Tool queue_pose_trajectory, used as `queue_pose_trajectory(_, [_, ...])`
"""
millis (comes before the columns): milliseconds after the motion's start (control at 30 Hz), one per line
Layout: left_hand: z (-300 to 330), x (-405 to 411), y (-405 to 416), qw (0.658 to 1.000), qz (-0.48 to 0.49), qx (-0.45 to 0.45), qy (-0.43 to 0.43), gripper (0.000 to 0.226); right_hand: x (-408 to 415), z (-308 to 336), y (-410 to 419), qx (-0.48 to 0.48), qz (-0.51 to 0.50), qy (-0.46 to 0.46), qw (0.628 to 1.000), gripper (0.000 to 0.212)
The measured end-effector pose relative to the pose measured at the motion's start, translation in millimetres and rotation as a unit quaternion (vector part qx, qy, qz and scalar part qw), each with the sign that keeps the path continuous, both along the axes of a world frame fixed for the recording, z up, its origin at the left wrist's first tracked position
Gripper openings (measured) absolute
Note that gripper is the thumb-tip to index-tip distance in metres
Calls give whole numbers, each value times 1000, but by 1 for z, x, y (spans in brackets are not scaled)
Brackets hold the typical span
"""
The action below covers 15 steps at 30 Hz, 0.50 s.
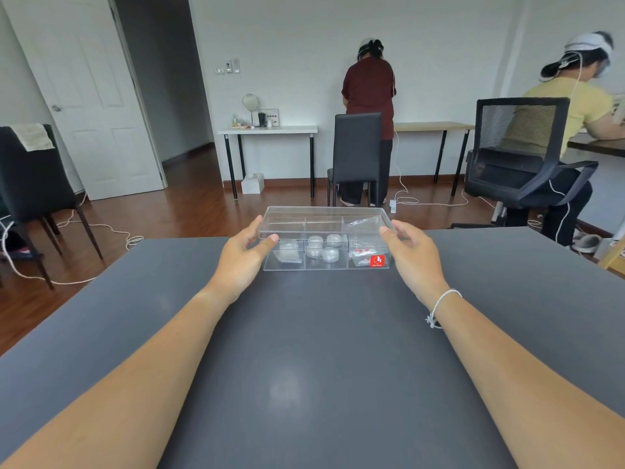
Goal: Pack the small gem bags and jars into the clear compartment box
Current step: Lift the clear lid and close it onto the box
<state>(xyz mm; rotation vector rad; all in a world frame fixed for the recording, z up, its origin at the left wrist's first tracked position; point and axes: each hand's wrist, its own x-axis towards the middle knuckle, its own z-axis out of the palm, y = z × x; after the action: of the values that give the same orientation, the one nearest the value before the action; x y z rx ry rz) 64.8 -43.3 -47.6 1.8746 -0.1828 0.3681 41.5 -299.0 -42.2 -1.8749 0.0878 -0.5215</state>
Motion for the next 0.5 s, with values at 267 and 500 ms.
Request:
queue_pose_trajectory(267, [-1, -3, -4, 1000, -1, -10, 19, 53, 1, -2, 0, -24, 8, 16, 1000, 50])
queue_pose_trajectory(500, [-1, -4, -3, 999, -9, -16, 36, 50, 0, -3, 0, -43, 11, 23, 999, 50])
